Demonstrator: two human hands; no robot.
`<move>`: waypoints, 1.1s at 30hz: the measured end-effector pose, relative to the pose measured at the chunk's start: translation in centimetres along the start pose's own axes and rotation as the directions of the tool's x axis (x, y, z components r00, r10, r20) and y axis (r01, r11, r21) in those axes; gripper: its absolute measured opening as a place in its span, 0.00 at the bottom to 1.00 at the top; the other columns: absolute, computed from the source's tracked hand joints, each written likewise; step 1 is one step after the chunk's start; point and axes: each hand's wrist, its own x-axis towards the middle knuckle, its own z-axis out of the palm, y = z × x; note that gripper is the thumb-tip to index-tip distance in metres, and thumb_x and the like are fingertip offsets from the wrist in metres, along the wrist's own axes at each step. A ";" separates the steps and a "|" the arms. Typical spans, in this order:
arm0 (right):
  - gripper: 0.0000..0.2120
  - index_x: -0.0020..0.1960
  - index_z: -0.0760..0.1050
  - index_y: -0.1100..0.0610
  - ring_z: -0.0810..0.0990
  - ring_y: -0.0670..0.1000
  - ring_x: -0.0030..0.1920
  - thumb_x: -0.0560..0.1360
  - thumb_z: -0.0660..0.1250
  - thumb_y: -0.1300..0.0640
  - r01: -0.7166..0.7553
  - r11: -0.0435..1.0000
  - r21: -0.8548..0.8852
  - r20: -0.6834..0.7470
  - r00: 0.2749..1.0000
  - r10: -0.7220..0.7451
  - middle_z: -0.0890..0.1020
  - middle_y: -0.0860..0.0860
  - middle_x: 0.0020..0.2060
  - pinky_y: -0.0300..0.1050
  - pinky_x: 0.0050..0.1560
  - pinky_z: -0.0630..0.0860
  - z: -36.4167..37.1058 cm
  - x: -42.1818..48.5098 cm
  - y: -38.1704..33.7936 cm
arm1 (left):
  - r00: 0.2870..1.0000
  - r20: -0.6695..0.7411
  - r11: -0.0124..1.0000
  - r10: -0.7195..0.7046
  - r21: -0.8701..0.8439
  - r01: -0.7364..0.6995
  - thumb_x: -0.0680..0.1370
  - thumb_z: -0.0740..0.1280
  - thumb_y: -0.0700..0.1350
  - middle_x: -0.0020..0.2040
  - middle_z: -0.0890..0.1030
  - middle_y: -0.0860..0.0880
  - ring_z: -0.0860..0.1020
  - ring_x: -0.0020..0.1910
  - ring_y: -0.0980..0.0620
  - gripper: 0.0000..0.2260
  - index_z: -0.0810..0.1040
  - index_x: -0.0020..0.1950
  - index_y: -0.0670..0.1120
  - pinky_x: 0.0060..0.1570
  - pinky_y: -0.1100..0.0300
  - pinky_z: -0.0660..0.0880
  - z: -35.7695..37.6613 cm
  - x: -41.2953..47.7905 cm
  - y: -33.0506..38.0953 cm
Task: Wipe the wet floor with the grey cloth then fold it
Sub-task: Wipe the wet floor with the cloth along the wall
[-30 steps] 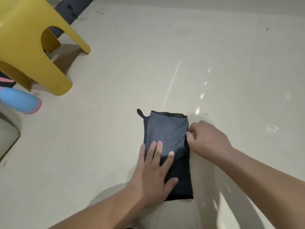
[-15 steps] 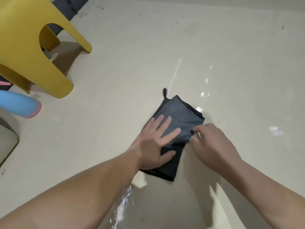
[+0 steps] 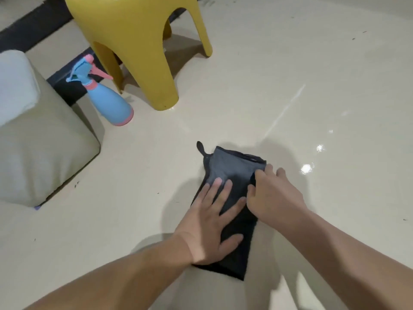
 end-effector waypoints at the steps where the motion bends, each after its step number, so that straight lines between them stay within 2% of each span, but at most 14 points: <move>1: 0.14 0.58 0.70 0.60 0.72 0.62 0.58 0.78 0.57 0.52 -0.007 0.999 -0.052 0.003 1.000 0.007 0.73 0.57 0.59 0.50 0.45 0.71 0.5 0.2 -0.5 | 0.997 -0.032 0.997 0.074 0.004 -0.074 0.81 0.49 0.67 0.84 0.41 0.42 0.35 0.81 0.41 0.34 0.45 0.84 0.56 0.79 0.41 0.39 0.0 0.2 -2.0; 4: 0.05 0.46 0.67 0.61 0.71 0.63 0.44 0.71 0.60 0.61 0.034 0.997 0.075 -0.102 0.994 -0.027 0.75 0.59 0.44 0.49 0.35 0.68 1.0 0.5 -0.6 | 0.993 -0.085 0.995 0.087 -0.032 -0.090 0.81 0.52 0.67 0.84 0.44 0.44 0.38 0.82 0.43 0.32 0.50 0.84 0.58 0.80 0.44 0.42 -0.3 0.8 -7.7; 5: 0.05 0.46 0.65 0.59 0.70 0.61 0.42 0.71 0.60 0.61 0.021 0.991 0.131 -0.106 0.994 -0.007 0.73 0.56 0.41 0.47 0.33 0.63 0.7 0.9 -0.4 | 0.997 -0.070 0.999 0.006 -0.036 -0.008 0.81 0.50 0.67 0.84 0.42 0.44 0.36 0.82 0.44 0.32 0.48 0.84 0.59 0.80 0.45 0.41 -0.3 0.7 -9.1; 7: 0.07 0.52 0.69 0.54 0.70 0.59 0.48 0.75 0.58 0.55 -0.044 0.990 0.136 0.050 0.998 0.038 0.73 0.52 0.47 0.50 0.39 0.68 -0.3 1.3 -0.5 | 0.972 -0.067 0.973 -0.226 -0.067 0.222 0.81 0.45 0.69 0.84 0.38 0.45 0.32 0.81 0.46 0.32 0.42 0.83 0.60 0.80 0.46 0.40 0.3 0.1 -10.8; 9: 0.11 0.56 0.71 0.48 0.68 0.58 0.55 0.76 0.58 0.49 -0.061 0.997 0.041 0.183 0.982 0.052 0.71 0.51 0.51 0.53 0.48 0.75 -0.9 1.3 -0.9 | 0.888 -0.087 0.886 -0.451 -0.164 0.434 0.80 0.41 0.70 0.84 0.38 0.45 0.33 0.81 0.46 0.33 0.40 0.83 0.60 0.80 0.45 0.41 1.3 -1.0 -10.9; 12: 0.10 0.51 0.71 0.45 0.64 0.57 0.58 0.73 0.59 0.43 -0.078 0.997 0.006 0.236 0.969 0.074 0.67 0.51 0.52 0.54 0.44 0.76 -1.1 0.8 -1.5 | 0.718 -0.042 0.692 -0.695 -0.308 0.652 0.80 0.39 0.69 0.84 0.39 0.44 0.35 0.82 0.43 0.33 0.39 0.83 0.58 0.80 0.44 0.39 2.6 -3.5 -8.7; 14: 0.10 0.49 0.71 0.46 0.63 0.55 0.59 0.72 0.60 0.42 -0.099 0.994 0.054 0.225 0.971 0.084 0.66 0.49 0.51 0.52 0.42 0.75 -1.0 0.3 -1.6 | 0.642 -0.008 0.610 -0.767 -0.319 0.725 0.80 0.37 0.67 0.84 0.40 0.42 0.36 0.82 0.41 0.33 0.39 0.83 0.56 0.80 0.43 0.40 3.4 -5.0 -6.4; 16: 0.08 0.48 0.72 0.46 0.66 0.52 0.60 0.74 0.61 0.44 -0.080 0.989 0.126 0.126 0.990 0.064 0.69 0.47 0.51 0.50 0.44 0.75 -0.8 -0.6 -1.4 | 0.628 -0.003 0.597 -0.778 -0.313 0.738 0.81 0.38 0.66 0.83 0.44 0.38 0.39 0.82 0.37 0.34 0.42 0.84 0.52 0.79 0.40 0.42 4.1 -6.3 -3.8; 20: 0.09 0.56 0.75 0.44 0.72 0.49 0.60 0.79 0.59 0.47 -0.025 0.975 0.221 0.020 1.000 0.021 0.74 0.45 0.55 0.47 0.46 0.72 -0.5 -2.7 -0.5 | 0.693 -0.052 0.667 -0.719 -0.328 0.669 0.82 0.46 0.65 0.82 0.53 0.34 0.47 0.81 0.32 0.34 0.54 0.83 0.46 0.78 0.35 0.50 4.3 -6.4 1.2; 25: 0.12 0.60 0.76 0.44 0.76 0.49 0.54 0.81 0.59 0.45 0.004 0.981 0.193 0.004 1.000 -0.005 0.76 0.43 0.53 0.47 0.47 0.74 -1.6 -5.7 2.8 | 0.894 -0.058 0.867 -0.444 -0.282 0.412 0.81 0.51 0.64 0.81 0.53 0.32 0.48 0.81 0.31 0.35 0.56 0.82 0.44 0.75 0.32 0.51 3.1 -4.0 7.5; 26: 0.11 0.58 0.76 0.45 0.77 0.49 0.53 0.80 0.59 0.45 0.000 0.982 0.186 0.000 1.000 0.000 0.76 0.43 0.52 0.47 0.47 0.74 -2.0 -6.4 3.9 | 0.930 -0.071 0.903 -0.360 -0.276 0.329 0.80 0.52 0.64 0.81 0.51 0.32 0.45 0.81 0.31 0.36 0.55 0.82 0.43 0.75 0.31 0.49 2.4 -3.3 8.9; 28: 0.09 0.53 0.76 0.47 0.77 0.50 0.49 0.80 0.60 0.46 -0.029 0.983 0.183 -0.005 1.000 0.031 0.75 0.44 0.48 0.48 0.46 0.76 -2.6 -7.8 6.0 | 0.986 -0.053 0.966 -0.160 -0.212 0.145 0.82 0.46 0.65 0.80 0.35 0.33 0.30 0.78 0.34 0.37 0.42 0.83 0.43 0.76 0.32 0.37 1.6 -2.0 12.0; 30: 0.08 0.49 0.74 0.48 0.76 0.50 0.47 0.79 0.60 0.46 -0.105 0.980 0.168 0.007 0.994 0.105 0.74 0.44 0.45 0.48 0.44 0.76 -3.1 -9.8 9.0 | 0.998 -0.056 0.969 0.020 -0.245 -0.033 0.82 0.46 0.64 0.79 0.29 0.37 0.24 0.76 0.37 0.36 0.41 0.83 0.46 0.75 0.35 0.31 0.8 -1.2 15.4; 33: 0.08 0.47 0.72 0.48 0.77 0.51 0.46 0.79 0.59 0.45 -0.266 0.956 0.124 0.055 0.964 0.261 0.75 0.45 0.44 0.48 0.43 0.76 -3.2 -13.7 14.3 | 0.965 -0.107 0.942 0.241 -0.212 -0.259 0.81 0.52 0.63 0.82 0.39 0.37 0.33 0.80 0.35 0.33 0.59 0.82 0.47 0.77 0.36 0.38 0.3 0.5 20.5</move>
